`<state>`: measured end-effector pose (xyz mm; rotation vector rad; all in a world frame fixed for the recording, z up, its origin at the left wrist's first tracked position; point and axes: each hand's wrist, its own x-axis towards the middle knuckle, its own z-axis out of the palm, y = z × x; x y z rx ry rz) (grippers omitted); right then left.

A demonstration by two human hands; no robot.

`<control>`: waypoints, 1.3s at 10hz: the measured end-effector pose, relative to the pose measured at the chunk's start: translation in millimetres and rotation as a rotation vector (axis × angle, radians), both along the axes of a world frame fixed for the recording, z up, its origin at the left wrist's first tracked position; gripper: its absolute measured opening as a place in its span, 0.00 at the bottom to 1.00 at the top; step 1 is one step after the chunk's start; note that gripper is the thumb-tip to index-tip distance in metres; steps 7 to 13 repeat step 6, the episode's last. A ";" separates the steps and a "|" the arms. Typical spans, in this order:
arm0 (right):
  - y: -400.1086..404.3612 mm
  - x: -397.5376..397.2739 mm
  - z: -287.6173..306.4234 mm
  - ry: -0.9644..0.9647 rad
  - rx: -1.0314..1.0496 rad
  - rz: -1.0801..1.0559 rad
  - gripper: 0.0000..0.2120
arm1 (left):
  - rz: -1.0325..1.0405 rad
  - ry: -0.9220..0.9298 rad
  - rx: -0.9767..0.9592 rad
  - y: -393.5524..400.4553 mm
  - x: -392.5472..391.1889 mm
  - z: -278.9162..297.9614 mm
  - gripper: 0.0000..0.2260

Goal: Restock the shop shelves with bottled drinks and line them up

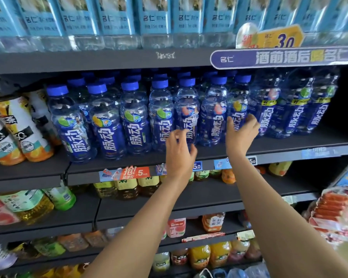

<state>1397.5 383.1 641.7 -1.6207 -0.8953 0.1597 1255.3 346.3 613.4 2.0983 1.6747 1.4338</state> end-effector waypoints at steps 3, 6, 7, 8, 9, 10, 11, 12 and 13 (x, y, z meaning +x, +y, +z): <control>27.7 30.8 -8.1 -0.040 -0.338 0.129 0.36 | -0.034 0.008 -0.074 9.1 12.7 -9.9 0.21; 14.0 19.5 0.5 -0.075 -0.217 0.072 0.39 | -0.099 0.007 -0.051 0.4 2.7 -7.9 0.21; 14.0 19.5 0.5 -0.075 -0.217 0.072 0.39 | -0.099 0.007 -0.051 0.4 2.7 -7.9 0.21; 14.0 19.5 0.5 -0.075 -0.217 0.072 0.39 | -0.099 0.007 -0.051 0.4 2.7 -7.9 0.21; 14.0 19.5 0.5 -0.075 -0.217 0.072 0.39 | -0.099 0.007 -0.051 0.4 2.7 -7.9 0.21; 14.0 19.5 0.5 -0.075 -0.217 0.072 0.39 | -0.099 0.007 -0.051 0.4 2.7 -7.9 0.21; 14.0 19.5 0.5 -0.075 -0.217 0.072 0.39 | -0.099 0.007 -0.051 0.4 2.7 -7.9 0.21; 14.0 19.5 0.5 -0.075 -0.217 0.072 0.39 | -0.099 0.007 -0.051 0.4 2.7 -7.9 0.21; 14.0 19.5 0.5 -0.075 -0.217 0.072 0.39 | -0.099 0.007 -0.051 0.4 2.7 -7.9 0.21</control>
